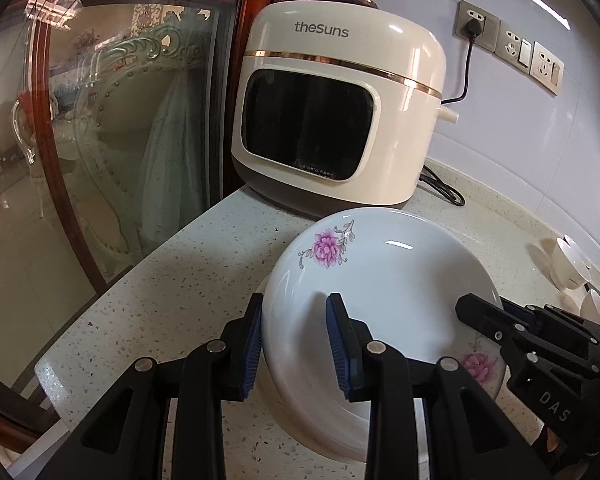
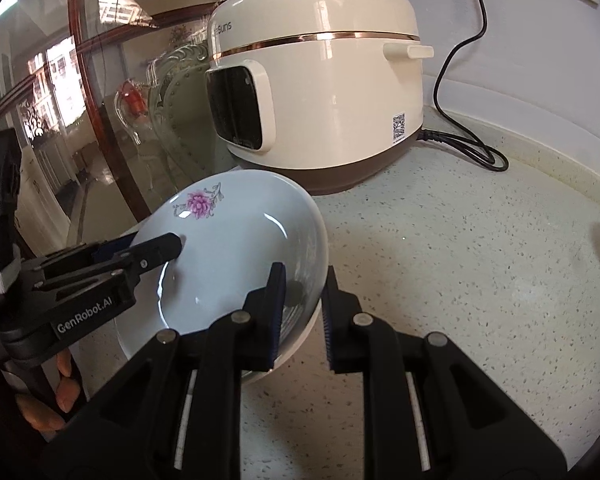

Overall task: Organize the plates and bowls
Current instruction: 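Lower the plate onto the rose-print stack and open both grippers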

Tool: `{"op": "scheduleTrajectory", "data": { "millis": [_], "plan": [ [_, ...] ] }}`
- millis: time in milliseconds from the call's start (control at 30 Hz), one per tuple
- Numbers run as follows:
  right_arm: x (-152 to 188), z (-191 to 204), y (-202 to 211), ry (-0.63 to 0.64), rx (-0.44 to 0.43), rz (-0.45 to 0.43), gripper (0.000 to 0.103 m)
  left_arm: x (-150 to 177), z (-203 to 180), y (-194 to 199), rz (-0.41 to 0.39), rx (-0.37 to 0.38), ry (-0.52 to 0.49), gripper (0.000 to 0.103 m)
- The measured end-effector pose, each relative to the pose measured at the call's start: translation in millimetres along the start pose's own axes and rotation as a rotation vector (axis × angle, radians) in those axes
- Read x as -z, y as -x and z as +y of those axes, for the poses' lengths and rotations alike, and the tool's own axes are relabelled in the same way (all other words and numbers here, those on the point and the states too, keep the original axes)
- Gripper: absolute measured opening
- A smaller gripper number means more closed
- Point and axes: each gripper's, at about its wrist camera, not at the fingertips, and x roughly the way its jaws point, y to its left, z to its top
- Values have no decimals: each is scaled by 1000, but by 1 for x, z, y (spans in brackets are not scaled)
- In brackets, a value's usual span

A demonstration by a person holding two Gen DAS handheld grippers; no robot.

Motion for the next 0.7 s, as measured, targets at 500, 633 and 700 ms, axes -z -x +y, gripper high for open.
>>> {"op": "scheduleTrajectory", "data": {
  "millis": [500, 633, 700],
  "plan": [
    [0, 3, -3, 17, 30, 24, 29, 2, -7, -7, 8, -16, -37, 38],
    [0, 4, -2, 23, 39, 21, 29, 2, -5, -5, 4, -9, -30, 39],
    [-1, 6, 3, 37, 67, -11, 33, 2, -3, -3, -7, 22, -18, 49]
  ]
}}
